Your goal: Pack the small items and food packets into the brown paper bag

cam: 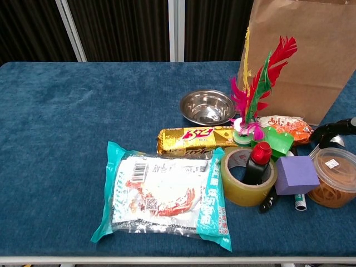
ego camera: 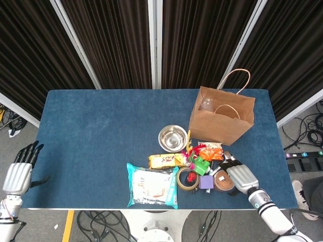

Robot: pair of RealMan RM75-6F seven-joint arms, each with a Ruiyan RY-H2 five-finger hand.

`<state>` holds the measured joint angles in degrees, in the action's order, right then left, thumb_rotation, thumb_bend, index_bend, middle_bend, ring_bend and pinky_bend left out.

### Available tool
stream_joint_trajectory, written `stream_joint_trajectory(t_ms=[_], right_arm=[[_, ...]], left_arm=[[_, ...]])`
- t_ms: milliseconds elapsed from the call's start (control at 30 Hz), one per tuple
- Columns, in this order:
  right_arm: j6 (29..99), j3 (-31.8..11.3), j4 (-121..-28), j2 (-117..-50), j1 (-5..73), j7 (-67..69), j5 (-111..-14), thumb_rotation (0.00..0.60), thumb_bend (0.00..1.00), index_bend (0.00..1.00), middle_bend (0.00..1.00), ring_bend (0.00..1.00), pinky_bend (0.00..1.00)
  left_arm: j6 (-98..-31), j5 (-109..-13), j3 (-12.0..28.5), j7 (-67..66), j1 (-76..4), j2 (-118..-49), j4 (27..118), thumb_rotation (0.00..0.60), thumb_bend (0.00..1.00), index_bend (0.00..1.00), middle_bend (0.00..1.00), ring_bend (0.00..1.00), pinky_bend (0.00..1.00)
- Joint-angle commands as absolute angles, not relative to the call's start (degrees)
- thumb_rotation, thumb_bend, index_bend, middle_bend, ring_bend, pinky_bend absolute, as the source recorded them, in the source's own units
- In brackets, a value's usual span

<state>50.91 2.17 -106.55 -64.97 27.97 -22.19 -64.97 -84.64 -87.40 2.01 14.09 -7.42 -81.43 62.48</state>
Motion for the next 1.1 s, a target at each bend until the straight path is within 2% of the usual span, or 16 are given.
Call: stream_joint_trajectory(t_ms=[33,200,367,633,867,1100], right_arm=[[51.5,2.4,-105.9,-65.9,28.1,-23.3,-64.7,0.6,0.0,0.13,0.19,0.06,0.12],[51.8,2.8,-105.3,-66.9,28.6,-25.0,-63.6,0.6,0.0,0.13,0.21,0.07,0.12],[53.5,2.7,-105.5,-67.4,28.4,-25.7,-63.8,0.6,0.0,0.13,0.32,0.12,0.13],[56.9,1.5,-107.8,-65.7,27.8,-25.1,-65.1,0.6,0.08,0.2,0.38,0.16,0.14],[60.0,-1.3,-115.4,-58.7,28.3,-24.4,-66.8,0.6,0.08,0.21,0.39,0.17,0.16],[63.6,-7.9,-126.2,-48.3,30.6,-24.4,-65.9,0.6,0.09,0.24,0.41,0.2,0.2]], left_arm=[[-83.1,-85.7,3.5,11.9,-8.5,-82.0,64.3,0.6,0.13,0.08,0.06,0.0,0.12],[-83.0,-85.2,3.4,12.2,-8.3,-82.1,64.2,0.6,0.13,0.08,0.06,0.0,0.12],[-83.4,-85.3,3.1,13.2,-7.8,-82.0,63.7,0.6,0.13,0.08,0.06,0.0,0.12],[-83.9,-85.7,2.7,14.3,-7.5,-82.0,63.0,0.6,0.13,0.08,0.06,0.0,0.12],[-84.1,-85.8,2.8,14.9,-7.5,-81.8,63.5,0.6,0.13,0.08,0.06,0.0,0.12],[-83.8,-86.0,3.0,14.4,-8.0,-81.7,64.5,0.6,0.13,0.08,0.06,0.0,0.12]])
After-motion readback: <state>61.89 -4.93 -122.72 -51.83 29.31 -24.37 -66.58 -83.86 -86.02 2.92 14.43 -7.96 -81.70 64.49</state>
